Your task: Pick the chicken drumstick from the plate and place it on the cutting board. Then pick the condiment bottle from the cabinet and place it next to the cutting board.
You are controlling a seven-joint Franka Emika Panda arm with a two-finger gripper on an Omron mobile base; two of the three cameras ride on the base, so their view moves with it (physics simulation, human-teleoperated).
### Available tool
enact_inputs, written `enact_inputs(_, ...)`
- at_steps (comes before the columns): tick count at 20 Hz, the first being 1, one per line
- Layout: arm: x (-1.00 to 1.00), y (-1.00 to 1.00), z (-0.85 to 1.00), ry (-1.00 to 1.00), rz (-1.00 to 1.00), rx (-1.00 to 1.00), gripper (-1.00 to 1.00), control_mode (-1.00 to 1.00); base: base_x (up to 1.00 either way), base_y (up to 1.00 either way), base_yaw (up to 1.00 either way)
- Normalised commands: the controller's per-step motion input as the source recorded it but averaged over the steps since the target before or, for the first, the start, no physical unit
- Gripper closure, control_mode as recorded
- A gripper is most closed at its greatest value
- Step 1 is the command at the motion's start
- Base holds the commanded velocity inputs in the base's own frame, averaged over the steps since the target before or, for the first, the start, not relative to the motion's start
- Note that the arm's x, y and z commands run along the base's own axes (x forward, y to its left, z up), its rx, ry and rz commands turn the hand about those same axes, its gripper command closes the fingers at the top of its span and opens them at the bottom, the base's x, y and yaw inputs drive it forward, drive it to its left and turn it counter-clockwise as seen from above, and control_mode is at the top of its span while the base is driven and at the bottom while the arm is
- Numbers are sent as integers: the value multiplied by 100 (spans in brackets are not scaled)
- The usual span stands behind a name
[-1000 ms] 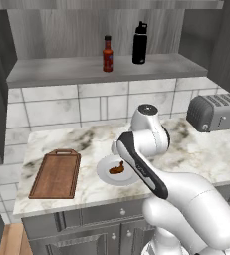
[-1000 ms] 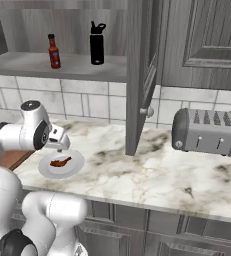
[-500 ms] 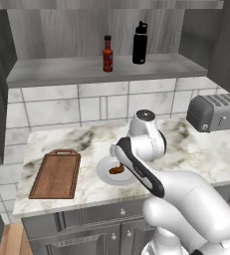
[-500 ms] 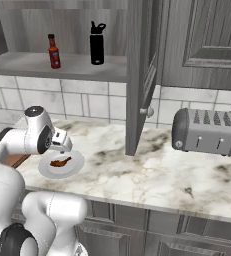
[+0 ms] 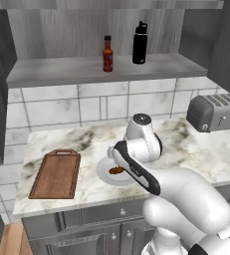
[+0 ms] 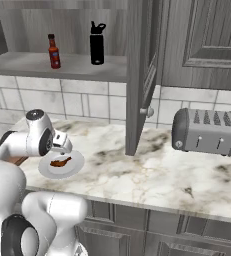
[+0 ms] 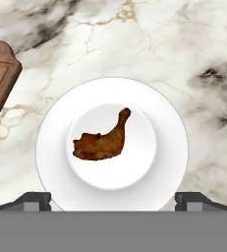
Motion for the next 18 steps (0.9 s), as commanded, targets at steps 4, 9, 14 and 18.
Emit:
enact_inputs(4, 12, 4, -14, 0, 0, 0, -100, -100, 0, 0, 0)
enact_inputs(9, 10, 0, -10, 0, -1, 0, -100, -100, 0, 0, 0)
enact_inputs(14, 6, 0, -11, 0, -2, 0, -100, -100, 0, 0, 0)
enact_inputs(18, 3, 0, -11, 0, -2, 0, -100, -100, 0, 0, 0)
